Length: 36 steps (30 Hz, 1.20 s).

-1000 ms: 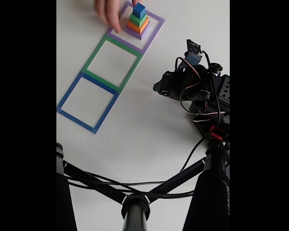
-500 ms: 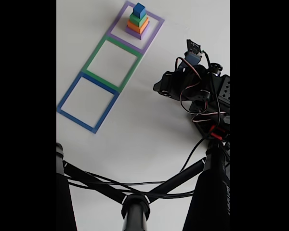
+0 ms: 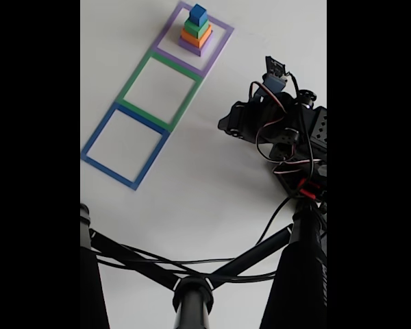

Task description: Tower of hanoi

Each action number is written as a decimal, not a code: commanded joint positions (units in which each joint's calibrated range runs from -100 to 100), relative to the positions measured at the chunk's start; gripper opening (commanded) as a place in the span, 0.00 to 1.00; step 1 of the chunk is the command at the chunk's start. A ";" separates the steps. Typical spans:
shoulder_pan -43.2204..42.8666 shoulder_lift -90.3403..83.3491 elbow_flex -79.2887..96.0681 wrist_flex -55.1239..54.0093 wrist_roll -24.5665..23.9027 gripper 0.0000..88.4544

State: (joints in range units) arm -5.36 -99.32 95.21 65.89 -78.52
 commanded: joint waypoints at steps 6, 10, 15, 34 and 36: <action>0.28 -0.59 0.24 -0.38 -0.35 0.01; 0.28 -0.59 0.24 -0.38 -0.35 0.01; 0.28 -0.59 0.24 -0.38 -0.35 0.01; -1.06 -0.59 0.24 -0.38 2.70 0.00; -2.02 -0.59 0.24 -0.30 4.56 0.00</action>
State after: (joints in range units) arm -5.36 -99.32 95.21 65.89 -77.93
